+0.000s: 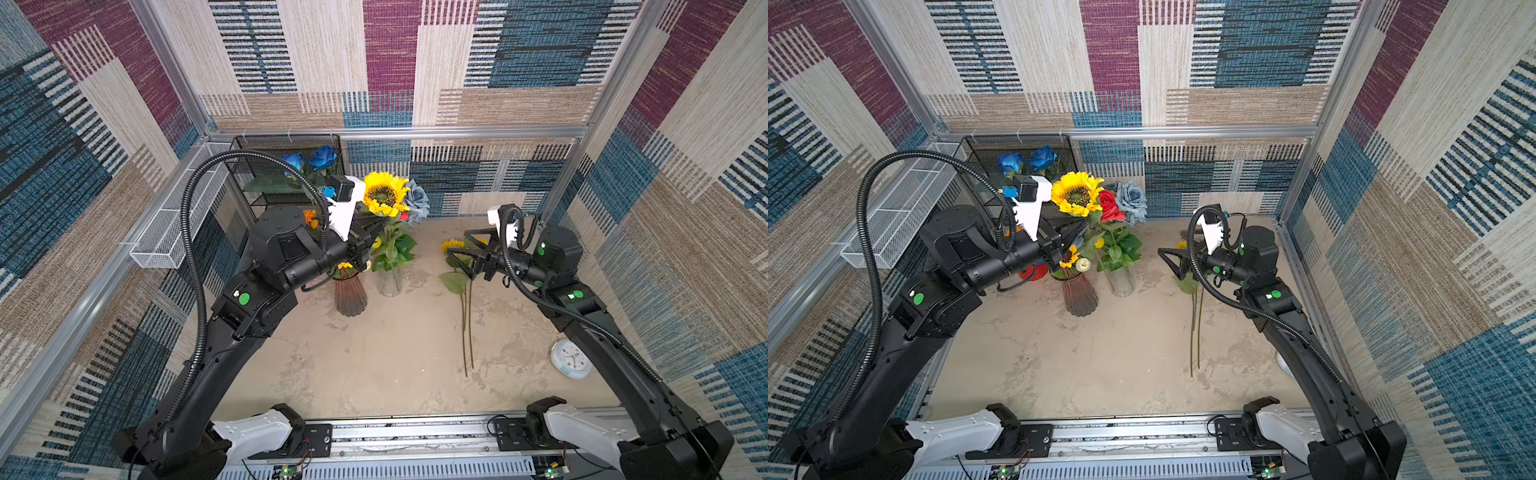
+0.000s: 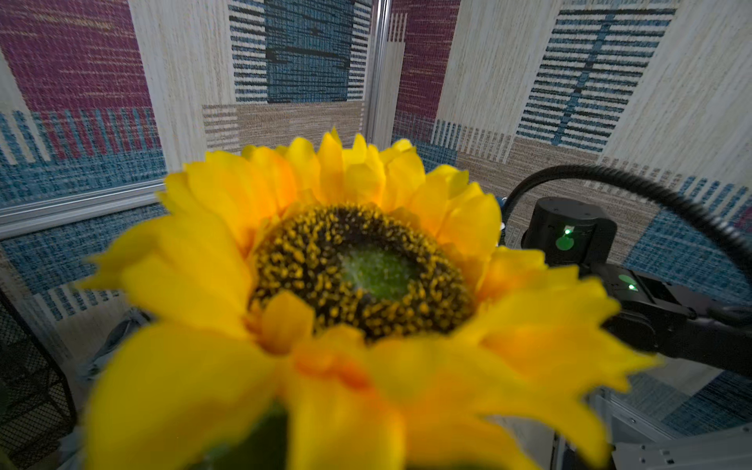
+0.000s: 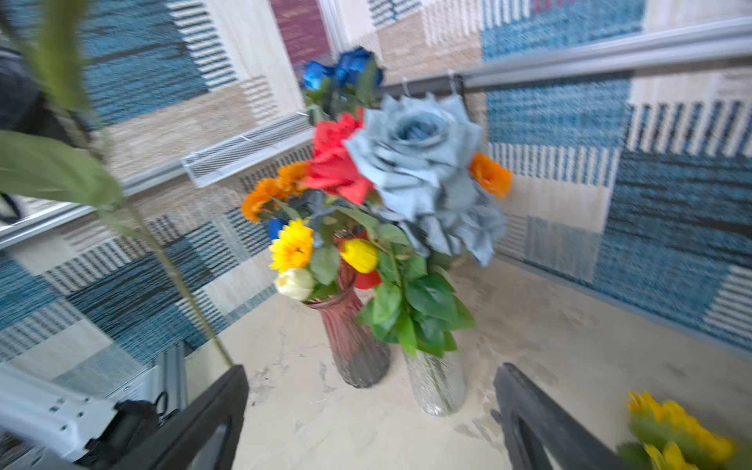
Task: Pick out yellow flowers from the vase
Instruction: Pick up the flower from the vase, then place the flower at the center of the board.
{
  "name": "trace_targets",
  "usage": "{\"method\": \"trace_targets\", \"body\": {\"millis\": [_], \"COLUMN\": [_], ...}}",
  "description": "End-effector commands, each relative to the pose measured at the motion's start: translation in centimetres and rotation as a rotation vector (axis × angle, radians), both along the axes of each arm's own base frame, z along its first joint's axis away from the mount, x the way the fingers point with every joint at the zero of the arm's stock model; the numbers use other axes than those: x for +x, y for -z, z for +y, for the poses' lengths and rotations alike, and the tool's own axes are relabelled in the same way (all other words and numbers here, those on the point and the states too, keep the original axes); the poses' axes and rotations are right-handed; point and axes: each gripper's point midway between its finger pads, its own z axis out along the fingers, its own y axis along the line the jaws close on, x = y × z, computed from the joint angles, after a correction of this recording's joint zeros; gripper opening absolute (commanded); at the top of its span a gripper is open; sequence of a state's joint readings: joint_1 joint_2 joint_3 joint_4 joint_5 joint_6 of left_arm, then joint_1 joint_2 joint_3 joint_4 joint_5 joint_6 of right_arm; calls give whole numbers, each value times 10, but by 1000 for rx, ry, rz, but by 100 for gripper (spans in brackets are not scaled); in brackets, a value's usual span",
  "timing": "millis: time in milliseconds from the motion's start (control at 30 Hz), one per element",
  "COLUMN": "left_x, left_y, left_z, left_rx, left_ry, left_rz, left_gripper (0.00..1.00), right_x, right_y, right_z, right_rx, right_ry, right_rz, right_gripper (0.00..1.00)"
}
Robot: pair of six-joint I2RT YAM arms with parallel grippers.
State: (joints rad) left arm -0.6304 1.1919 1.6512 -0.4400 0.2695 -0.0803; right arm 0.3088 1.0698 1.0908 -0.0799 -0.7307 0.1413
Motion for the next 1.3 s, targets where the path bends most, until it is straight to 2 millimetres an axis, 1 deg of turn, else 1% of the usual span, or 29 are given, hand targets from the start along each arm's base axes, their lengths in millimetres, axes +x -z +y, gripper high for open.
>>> {"method": "trace_targets", "body": {"millis": [0, 33, 133, 233, 333, 400, 533, 600, 667, 733, 833, 933, 967, 1000, 1067, 1133, 1267], "left_x": [-7, -5, -3, -4, -7, -8, -11, -13, -16, -18, -20, -22, -24, -24, -23, -22, -18], "left_y": [10, 10, 9, 6, 3, 1, -2, -3, -4, -4, -5, -7, -8, -9, -8, -6, 0], "left_z": [-11, -13, -17, -22, -29, -32, -34, -34, -35, -36, -37, -38, -38, -38, -39, -40, -42], "left_rx": [6, -1, -31, -64, -93, -101, -108, -114, -116, -121, -124, -135, -141, -142, -139, -136, -135], "left_ry": [82, 84, 96, 126, 173, 190, 212, 224, 237, 250, 263, 280, 286, 291, 293, 291, 286], "left_rz": [44, 44, 36, 39, 47, 54, 58, 57, 57, 59, 61, 57, 55, 55, 58, 61, 74], "left_gripper": [0, 0, 0, 0, 0, 0, 0, 0, 0, 0, 0, 0, 0, 0, 0, 0, 0], "right_x": [-47, -58, -82, -95, -92, -86, -77, -72, -67, -65, -65, -64, -64, -63, -63, -64, -66], "right_y": [-26, -29, -35, -37, -33, -29, -22, -20, -19, -18, -16, -11, -10, -10, -9, -9, -9], "right_z": [24, 30, 46, 59, 69, 73, 81, 85, 87, 89, 95, 100, 101, 101, 103, 103, 103], "right_rx": [10, 9, 17, 16, 11, 5, -8, -12, -19, -19, -20, -36, -38, -39, -40, -39, -38], "right_ry": [-216, -258, -364, -428, -436, -436, -441, -441, -433, -439, -466, -482, -486, -487, -494, -495, -502], "right_rz": [-140, -155, -158, -153, -135, -114, -89, -79, -73, -73, -62, -44, -39, -36, -33, -35, -34], "right_gripper": [96, 96, 97, 97, 98, 100, 95, 93, 92, 90, 77, 70, 65, 58, 47, 43, 19]}}
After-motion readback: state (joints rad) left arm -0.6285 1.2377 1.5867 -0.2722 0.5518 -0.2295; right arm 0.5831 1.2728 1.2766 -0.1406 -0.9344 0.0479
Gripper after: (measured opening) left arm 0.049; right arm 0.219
